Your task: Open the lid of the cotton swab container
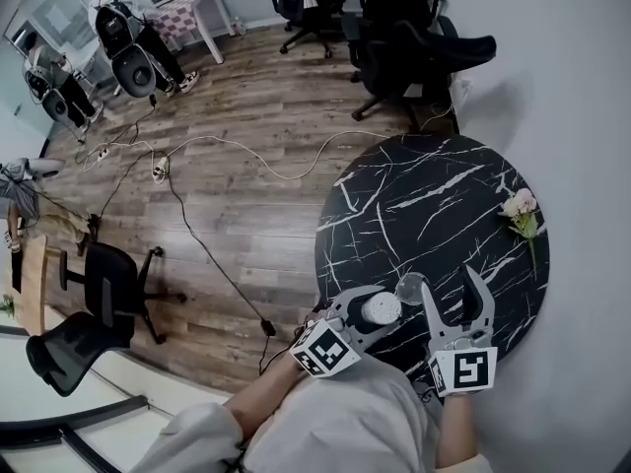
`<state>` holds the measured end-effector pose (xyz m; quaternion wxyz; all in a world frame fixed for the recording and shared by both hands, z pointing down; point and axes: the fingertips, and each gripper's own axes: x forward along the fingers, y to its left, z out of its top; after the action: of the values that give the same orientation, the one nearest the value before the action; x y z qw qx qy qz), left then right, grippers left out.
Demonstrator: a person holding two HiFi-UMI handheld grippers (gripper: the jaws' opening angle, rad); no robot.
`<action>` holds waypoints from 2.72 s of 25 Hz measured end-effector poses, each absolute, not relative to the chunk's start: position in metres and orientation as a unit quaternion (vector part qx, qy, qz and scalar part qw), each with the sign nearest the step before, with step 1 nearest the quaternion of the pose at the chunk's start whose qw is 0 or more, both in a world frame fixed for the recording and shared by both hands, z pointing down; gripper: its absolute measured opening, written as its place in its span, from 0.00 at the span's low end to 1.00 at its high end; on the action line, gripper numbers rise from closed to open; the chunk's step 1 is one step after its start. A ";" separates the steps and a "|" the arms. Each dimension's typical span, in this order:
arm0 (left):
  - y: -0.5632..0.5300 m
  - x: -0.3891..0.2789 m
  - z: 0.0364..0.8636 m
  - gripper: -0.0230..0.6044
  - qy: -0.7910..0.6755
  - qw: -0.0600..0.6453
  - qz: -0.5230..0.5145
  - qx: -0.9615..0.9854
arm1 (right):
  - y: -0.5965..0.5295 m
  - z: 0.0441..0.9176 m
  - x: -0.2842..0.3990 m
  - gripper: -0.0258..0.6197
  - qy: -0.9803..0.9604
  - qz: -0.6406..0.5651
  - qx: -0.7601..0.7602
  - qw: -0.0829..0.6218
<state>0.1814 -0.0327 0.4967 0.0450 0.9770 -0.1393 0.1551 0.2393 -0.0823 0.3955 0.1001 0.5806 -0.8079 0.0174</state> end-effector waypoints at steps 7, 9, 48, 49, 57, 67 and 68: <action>-0.041 0.174 0.492 0.45 -0.155 0.054 0.148 0.975 | -0.084 0.431 0.234 0.49 -0.804 0.062 0.579 0.120; -0.044 0.175 0.490 0.45 -0.158 0.053 0.147 0.975 | -0.083 0.437 0.231 0.49 -0.802 0.080 0.580 0.115; -0.095 0.133 0.509 0.45 -0.307 0.063 0.182 0.932 | -0.026 0.469 0.209 0.24 -0.819 0.226 0.526 0.023; -0.095 0.132 0.509 0.45 -0.308 0.063 0.182 0.932 | -0.026 0.469 0.209 0.22 -0.820 0.227 0.525 0.022; -0.094 0.124 0.509 0.45 -0.315 0.063 0.184 0.929 | -0.029 0.465 0.208 0.09 -0.824 0.214 0.525 0.008; -0.096 0.126 0.509 0.45 -0.317 0.073 0.180 0.929 | -0.028 0.471 0.197 0.09 -0.836 0.211 0.505 0.036; -0.095 0.126 0.509 0.45 -0.316 0.074 0.177 0.929 | -0.027 0.470 0.196 0.09 -0.837 0.209 0.504 0.037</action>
<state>0.1262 -0.0951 0.5089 0.0740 0.9292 -0.3162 0.1766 0.1961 -0.0271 0.4704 0.0368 0.5040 -0.8371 0.2094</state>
